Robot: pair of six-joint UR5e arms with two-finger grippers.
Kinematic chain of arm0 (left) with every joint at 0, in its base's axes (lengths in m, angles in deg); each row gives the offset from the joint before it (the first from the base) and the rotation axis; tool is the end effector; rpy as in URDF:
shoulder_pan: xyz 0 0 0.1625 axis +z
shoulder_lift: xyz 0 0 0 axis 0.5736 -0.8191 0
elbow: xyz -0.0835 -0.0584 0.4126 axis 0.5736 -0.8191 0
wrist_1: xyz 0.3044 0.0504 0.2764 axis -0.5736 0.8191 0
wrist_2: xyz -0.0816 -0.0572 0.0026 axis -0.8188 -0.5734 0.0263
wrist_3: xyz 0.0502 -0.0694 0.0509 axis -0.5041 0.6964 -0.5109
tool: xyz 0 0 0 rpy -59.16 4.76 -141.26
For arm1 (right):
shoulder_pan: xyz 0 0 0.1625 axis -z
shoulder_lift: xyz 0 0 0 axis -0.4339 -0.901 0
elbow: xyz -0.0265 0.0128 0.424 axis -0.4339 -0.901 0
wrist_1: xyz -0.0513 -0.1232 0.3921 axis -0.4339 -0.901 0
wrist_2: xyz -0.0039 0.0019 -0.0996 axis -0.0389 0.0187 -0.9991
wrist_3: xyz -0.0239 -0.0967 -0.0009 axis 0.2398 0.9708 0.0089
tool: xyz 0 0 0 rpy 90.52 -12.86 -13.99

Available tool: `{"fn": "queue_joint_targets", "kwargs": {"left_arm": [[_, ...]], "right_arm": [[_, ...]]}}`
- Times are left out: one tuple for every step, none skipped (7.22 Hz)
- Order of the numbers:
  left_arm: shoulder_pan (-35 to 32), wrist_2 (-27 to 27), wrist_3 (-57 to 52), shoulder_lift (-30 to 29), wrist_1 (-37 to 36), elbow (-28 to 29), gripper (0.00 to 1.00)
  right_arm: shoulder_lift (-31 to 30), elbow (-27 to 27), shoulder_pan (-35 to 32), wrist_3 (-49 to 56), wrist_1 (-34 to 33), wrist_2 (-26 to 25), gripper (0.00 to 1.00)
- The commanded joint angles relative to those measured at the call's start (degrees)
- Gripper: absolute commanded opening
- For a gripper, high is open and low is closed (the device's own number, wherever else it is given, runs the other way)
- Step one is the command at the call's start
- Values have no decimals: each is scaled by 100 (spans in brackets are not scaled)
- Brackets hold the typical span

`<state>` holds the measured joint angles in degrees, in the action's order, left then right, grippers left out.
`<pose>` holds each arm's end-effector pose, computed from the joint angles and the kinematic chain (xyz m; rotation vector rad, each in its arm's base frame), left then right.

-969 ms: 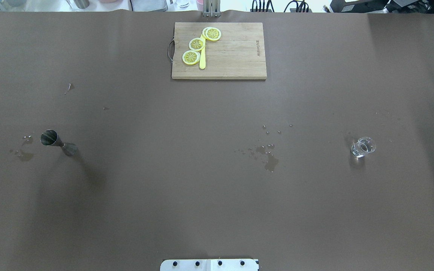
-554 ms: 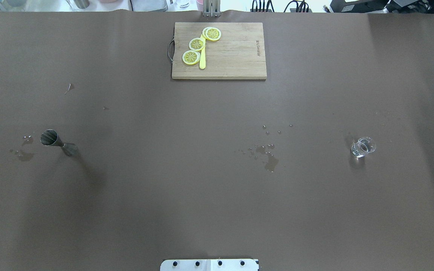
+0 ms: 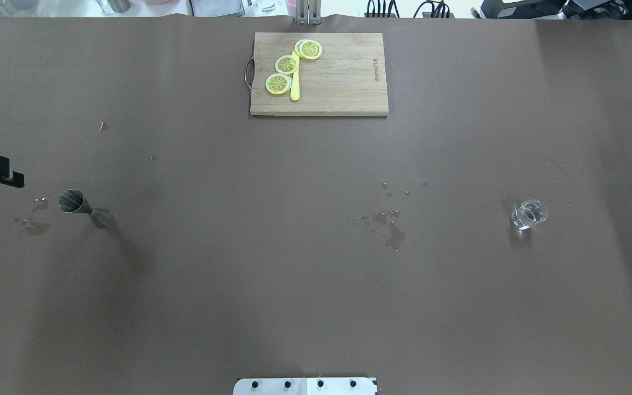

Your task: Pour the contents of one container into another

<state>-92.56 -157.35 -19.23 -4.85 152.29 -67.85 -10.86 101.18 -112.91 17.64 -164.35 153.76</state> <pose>0.1558 -0.3828 0.3815 0.0764 0.9849 -0.2379 0.0326 -0.4546 0.6260 0.2160 -0.9035 -0.1902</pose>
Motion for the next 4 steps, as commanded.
{"fn": "queue_joint_targets", "kwargs": {"left_arm": [[683,813,376,362,82,-482,98],[780,875,368,668,100,-649,98],[1059,1259,376,993,491,-703,98],[1454,1758,376,1423,1139,-729,98]], "right_arm": [[-23,0,167,-34,718,162,100],[-32,70,281,-60,817,171,100],[-23,105,378,-61,862,171,100],[-23,158,527,-69,871,380,100]]}}
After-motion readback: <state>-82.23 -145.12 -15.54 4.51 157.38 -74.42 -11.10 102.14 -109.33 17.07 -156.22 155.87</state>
